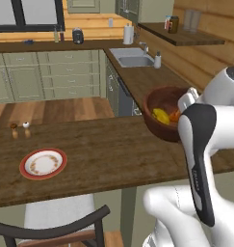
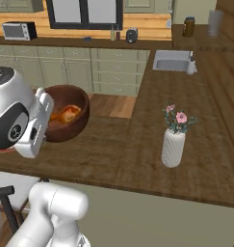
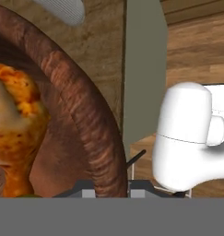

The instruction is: Pick the chicken drumstick and lemon from their plates and place them in the bowl. Then put the bowl in the fridge.

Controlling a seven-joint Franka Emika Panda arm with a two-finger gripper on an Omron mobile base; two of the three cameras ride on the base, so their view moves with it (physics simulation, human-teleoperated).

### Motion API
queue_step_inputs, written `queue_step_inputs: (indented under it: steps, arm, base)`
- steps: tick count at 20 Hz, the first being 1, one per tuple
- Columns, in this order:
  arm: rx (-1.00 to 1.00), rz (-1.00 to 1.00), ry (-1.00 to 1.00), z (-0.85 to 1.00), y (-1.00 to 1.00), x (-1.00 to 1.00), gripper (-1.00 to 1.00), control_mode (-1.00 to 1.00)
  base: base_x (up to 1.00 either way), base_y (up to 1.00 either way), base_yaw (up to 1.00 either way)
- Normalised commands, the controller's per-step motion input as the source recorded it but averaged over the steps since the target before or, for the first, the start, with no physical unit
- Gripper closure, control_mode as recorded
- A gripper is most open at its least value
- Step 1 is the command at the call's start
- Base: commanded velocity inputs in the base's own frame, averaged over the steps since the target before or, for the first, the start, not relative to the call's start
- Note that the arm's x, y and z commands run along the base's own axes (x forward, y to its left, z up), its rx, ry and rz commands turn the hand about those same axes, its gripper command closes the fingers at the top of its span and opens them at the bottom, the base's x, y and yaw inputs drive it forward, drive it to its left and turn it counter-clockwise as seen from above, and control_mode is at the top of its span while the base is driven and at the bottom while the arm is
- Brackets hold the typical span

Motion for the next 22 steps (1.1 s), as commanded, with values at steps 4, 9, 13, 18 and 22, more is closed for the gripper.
queue_step_inputs:
  steps: [4,9,13,18,22]
  arm:
    - [-0.01,0.00,0.00,-0.05,0.00,-0.34,1.00,-1.00]
    - [0.00,0.00,0.00,-0.10,-0.10,-0.16,1.00,-1.00]
    - [-0.01,0.00,0.02,-0.06,-0.02,-0.02,1.00,-1.00]
    - [0.00,0.00,0.00,0.00,0.00,0.00,1.00,-1.00]
    - [0.00,0.00,0.00,0.00,0.00,0.00,1.00,1.00]
  base:
    - [0.00,0.00,0.00]
    - [0.00,0.00,0.00]
    - [0.00,0.00,0.00]
    - [0.00,0.00,0.00]
    - [-0.01,0.00,0.00]
